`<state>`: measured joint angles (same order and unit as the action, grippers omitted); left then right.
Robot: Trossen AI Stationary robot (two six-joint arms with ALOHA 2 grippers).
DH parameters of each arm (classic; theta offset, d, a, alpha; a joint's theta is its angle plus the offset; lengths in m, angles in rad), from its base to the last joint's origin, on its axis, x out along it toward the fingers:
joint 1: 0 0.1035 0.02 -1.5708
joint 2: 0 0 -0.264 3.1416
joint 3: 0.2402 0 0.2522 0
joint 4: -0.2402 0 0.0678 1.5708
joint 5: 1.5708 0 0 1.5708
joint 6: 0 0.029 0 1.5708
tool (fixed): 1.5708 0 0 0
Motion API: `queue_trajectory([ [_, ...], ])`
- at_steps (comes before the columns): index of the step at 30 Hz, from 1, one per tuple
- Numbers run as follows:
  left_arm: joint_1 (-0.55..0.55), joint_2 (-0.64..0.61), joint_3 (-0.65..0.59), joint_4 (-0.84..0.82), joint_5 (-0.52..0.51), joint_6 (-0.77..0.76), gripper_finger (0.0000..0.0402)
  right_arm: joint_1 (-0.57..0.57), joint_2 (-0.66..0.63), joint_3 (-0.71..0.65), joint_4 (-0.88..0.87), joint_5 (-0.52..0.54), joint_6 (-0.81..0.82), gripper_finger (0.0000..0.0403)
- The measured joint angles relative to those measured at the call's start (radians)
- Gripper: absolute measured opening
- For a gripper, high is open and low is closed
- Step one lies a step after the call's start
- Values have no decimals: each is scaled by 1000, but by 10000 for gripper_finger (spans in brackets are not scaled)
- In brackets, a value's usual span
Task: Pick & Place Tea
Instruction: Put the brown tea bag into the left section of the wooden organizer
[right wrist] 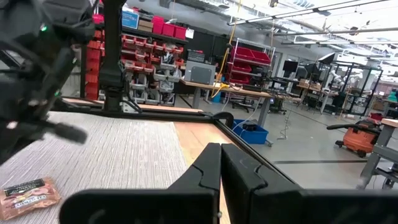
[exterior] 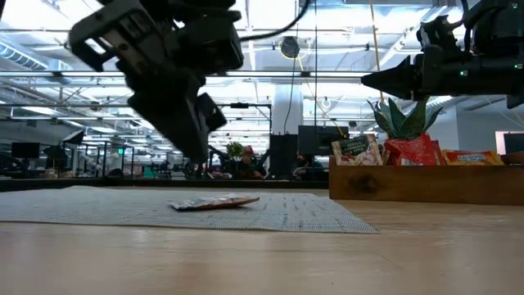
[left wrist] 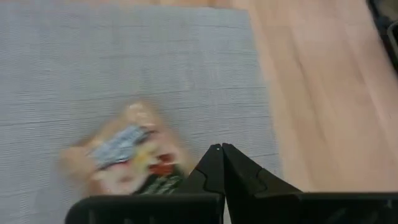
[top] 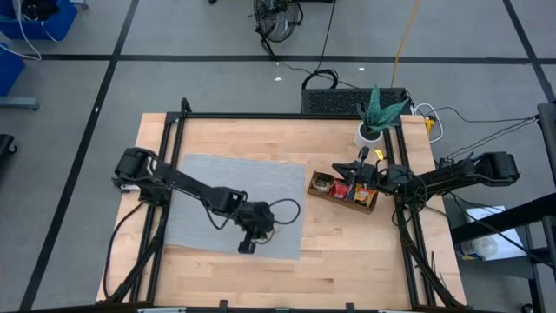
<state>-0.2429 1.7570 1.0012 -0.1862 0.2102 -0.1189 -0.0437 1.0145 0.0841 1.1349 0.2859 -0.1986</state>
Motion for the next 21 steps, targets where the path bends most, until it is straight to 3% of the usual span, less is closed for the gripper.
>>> queue_trajectory([
  [8, -16, 69, 0, 126, 50, -9, 1, 0, 0, 0, 4, 0, 3, 0],
  [21, -12, 70, 0, 61, -43, -33, 1, 0, 0, 0, 4, -2, 3, 0],
])
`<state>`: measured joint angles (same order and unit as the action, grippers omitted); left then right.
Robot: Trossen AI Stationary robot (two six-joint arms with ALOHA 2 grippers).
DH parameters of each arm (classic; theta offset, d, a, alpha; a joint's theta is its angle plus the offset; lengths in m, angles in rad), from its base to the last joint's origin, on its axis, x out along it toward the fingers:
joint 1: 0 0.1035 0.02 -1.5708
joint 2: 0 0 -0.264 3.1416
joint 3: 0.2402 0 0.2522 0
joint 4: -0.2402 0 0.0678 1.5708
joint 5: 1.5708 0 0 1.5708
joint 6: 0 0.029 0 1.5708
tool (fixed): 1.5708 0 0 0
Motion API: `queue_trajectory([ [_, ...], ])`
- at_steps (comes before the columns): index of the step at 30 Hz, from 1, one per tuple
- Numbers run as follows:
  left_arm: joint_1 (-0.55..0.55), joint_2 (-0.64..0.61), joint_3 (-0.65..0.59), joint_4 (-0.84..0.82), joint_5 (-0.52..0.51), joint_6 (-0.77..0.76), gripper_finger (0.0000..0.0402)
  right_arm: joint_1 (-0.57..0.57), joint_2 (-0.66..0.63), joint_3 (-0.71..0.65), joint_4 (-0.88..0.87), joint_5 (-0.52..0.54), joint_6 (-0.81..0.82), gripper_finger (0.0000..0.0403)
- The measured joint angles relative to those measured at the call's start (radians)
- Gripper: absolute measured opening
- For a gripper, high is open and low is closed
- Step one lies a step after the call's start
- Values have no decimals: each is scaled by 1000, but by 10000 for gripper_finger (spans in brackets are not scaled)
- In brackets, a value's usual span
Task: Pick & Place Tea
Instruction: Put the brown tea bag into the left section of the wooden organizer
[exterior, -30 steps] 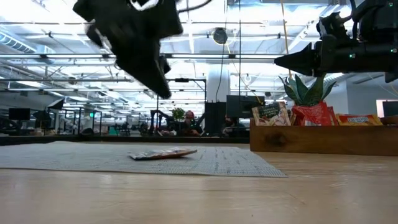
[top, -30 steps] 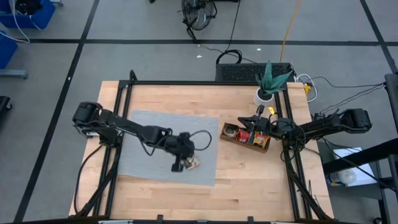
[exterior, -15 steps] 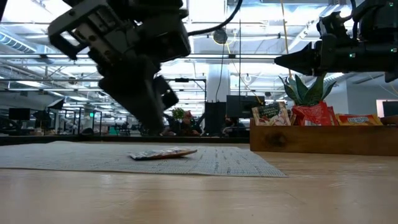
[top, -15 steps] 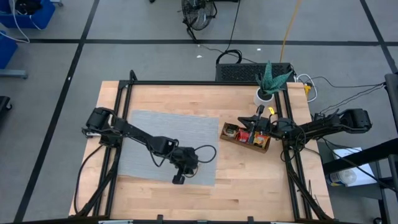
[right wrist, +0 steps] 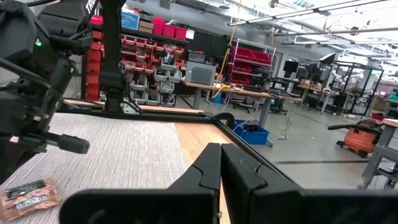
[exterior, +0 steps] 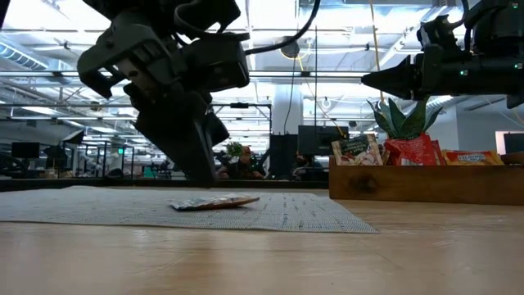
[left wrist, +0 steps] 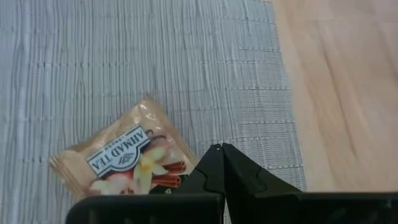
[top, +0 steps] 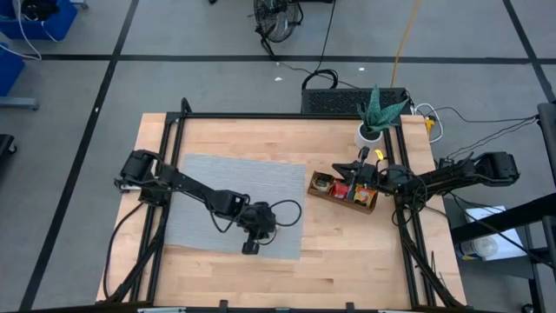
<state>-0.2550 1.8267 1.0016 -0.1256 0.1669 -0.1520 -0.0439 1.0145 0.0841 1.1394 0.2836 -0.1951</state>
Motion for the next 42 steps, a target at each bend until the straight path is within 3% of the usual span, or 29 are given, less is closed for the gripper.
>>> queue_trajectory([
  [13, 11, 67, 2, 22, 81, -41, 1, 0, 0, 0, 0, -1, 1, 0],
  [22, 28, 40, 3, -102, 45, -95, 1, 0, -4, 0, -3, -1, 1, 0],
  [28, 28, -10, 8, -225, -29, -96, 1, 0, -4, 0, -3, -1, 1, 0],
  [34, 35, -53, 39, -447, -263, -107, 1, 0, -4, 0, 0, -1, 1, 0],
  [37, 50, -53, 39, -469, -388, -121, 4, 0, -4, 0, -1, -1, 1, 0],
  [42, 70, -53, 40, -372, -347, -110, 5, 0, -4, 0, -1, -1, 1, 0],
])
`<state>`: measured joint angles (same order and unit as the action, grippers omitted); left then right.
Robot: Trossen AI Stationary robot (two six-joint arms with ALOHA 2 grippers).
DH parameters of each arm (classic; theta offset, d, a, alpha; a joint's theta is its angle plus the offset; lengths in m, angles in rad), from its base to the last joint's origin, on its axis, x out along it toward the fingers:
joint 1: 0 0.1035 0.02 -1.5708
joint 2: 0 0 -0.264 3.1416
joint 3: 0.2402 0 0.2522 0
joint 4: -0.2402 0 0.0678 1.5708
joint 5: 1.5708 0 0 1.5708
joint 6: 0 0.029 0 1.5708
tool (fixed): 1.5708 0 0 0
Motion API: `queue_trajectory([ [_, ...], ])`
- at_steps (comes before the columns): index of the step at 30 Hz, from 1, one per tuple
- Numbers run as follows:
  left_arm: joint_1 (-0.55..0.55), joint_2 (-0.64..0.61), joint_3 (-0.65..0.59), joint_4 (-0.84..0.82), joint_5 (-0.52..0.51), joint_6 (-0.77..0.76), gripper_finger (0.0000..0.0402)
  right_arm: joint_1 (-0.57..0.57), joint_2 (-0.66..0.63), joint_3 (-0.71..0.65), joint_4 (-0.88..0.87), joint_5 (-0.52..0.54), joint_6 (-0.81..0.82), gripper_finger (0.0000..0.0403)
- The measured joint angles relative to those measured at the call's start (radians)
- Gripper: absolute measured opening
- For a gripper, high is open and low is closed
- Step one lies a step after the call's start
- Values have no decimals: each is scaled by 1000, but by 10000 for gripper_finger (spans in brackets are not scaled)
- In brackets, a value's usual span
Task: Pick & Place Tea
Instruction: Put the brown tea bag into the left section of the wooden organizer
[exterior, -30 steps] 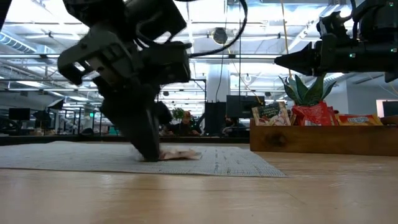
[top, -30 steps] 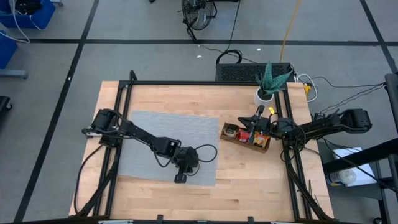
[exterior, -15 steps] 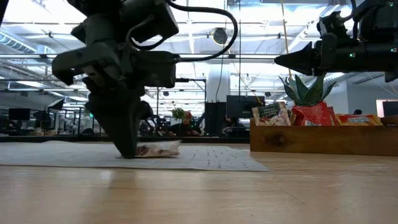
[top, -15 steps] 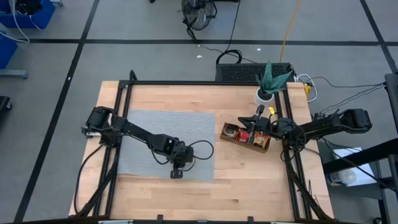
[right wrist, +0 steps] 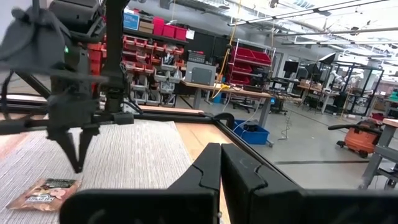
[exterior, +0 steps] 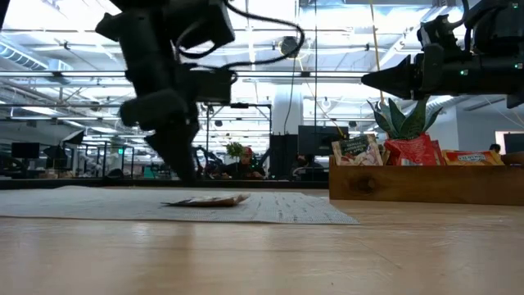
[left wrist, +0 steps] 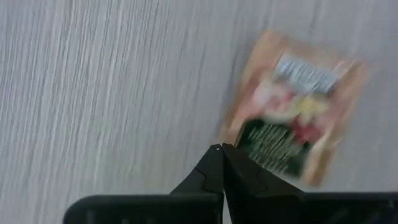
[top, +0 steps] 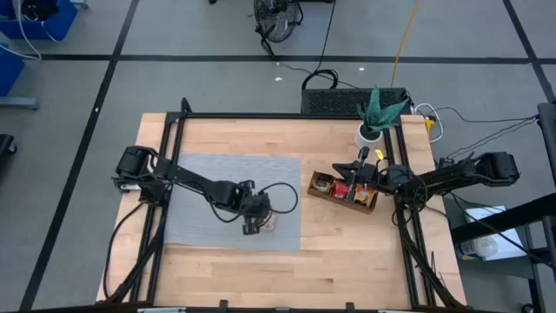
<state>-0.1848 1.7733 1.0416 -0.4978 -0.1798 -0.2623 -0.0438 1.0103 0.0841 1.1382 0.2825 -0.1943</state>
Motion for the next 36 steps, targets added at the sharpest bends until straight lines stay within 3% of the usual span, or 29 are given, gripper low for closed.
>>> queue_trajectory([
  [4, -2, 0, 6, 73, 43, -10, 33, 0, 0, 0, -3, 0, 0, 0],
  [15, -23, 23, 38, 95, 29, 31, 216, 0, 0, 0, -4, 0, -3, 0],
  [20, -23, 95, 37, 112, 130, 32, 262, 0, 0, 0, -7, 0, -4, 0],
  [29, -18, 144, 41, 182, 174, 70, 266, 0, 0, 0, -6, 0, -2, 0],
  [33, -16, 145, 40, 183, 171, 80, 231, 0, 0, 0, -7, 0, -1, 0],
  [36, -16, 146, 39, 186, 175, 86, 183, 0, 0, 0, -7, 0, -1, 0],
])
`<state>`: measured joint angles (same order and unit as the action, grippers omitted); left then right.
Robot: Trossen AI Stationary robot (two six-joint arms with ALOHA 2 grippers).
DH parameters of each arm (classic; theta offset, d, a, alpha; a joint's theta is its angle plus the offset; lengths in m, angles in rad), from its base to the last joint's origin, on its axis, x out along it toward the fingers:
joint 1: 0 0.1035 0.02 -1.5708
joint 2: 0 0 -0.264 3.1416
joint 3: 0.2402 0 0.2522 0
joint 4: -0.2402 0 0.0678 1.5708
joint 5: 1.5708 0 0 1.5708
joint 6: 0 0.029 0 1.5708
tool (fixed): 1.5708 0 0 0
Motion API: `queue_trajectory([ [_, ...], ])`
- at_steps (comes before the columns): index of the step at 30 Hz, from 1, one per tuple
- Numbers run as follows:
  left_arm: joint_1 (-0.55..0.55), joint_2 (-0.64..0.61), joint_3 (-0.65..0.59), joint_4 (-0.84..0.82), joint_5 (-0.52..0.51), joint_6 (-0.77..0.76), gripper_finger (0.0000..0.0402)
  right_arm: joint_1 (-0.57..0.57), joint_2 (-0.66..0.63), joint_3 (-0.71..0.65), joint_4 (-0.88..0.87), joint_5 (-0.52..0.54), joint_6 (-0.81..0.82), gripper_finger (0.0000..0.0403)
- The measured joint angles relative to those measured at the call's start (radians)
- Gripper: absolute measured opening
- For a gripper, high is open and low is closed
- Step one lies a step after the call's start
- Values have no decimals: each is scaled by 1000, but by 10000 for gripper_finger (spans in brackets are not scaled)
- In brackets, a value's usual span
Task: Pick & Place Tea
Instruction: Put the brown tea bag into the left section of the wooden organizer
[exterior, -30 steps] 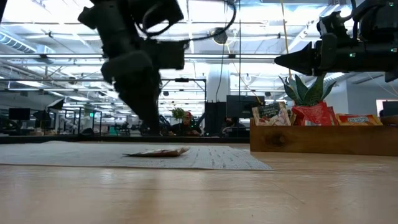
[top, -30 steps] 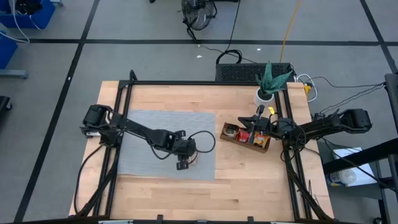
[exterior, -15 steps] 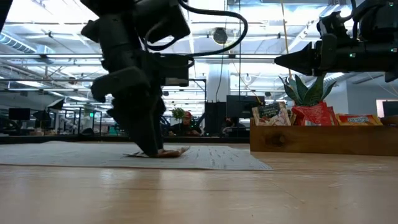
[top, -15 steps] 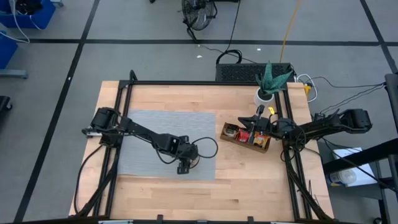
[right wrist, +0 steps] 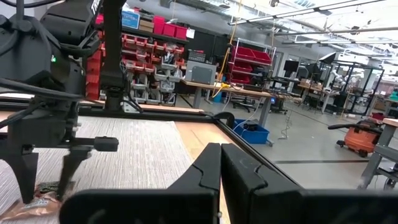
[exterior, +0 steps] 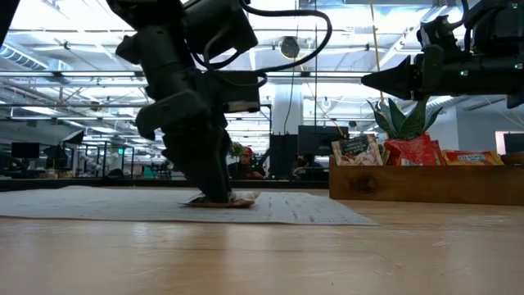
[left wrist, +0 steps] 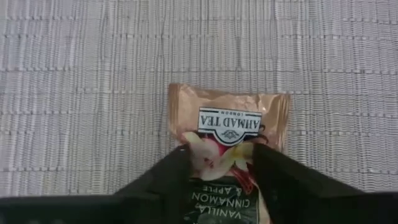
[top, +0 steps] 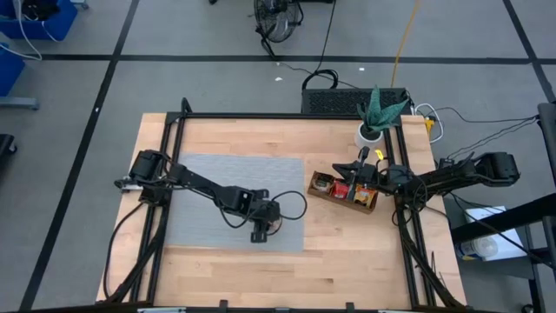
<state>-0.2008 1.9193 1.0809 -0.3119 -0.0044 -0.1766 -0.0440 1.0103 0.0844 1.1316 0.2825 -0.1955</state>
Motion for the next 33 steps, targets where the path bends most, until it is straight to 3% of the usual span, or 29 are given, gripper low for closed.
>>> queue_trajectory([
  [8, 3, -9, 0, 3, 11, 74, 17, 0, 0, 0, 0, 0, 0, 0],
  [13, -15, -59, 24, -99, -123, 223, 8, 0, 0, 0, 0, 0, 11, 0],
  [16, -20, -79, 111, -215, -280, 349, 7, -1, 0, 0, 0, -18, 94, 0],
  [21, -9, -77, 244, -348, -502, 690, 5, -16, 32, 70, -82, -237, 214, 13],
  [27, 11, -77, 316, -283, -582, 995, 8, -15, 202, 195, -229, -262, 271, 99],
  [33, 8, -77, 317, -224, -634, 1096, 10, -15, 459, 269, 0, -262, 343, 182],
])
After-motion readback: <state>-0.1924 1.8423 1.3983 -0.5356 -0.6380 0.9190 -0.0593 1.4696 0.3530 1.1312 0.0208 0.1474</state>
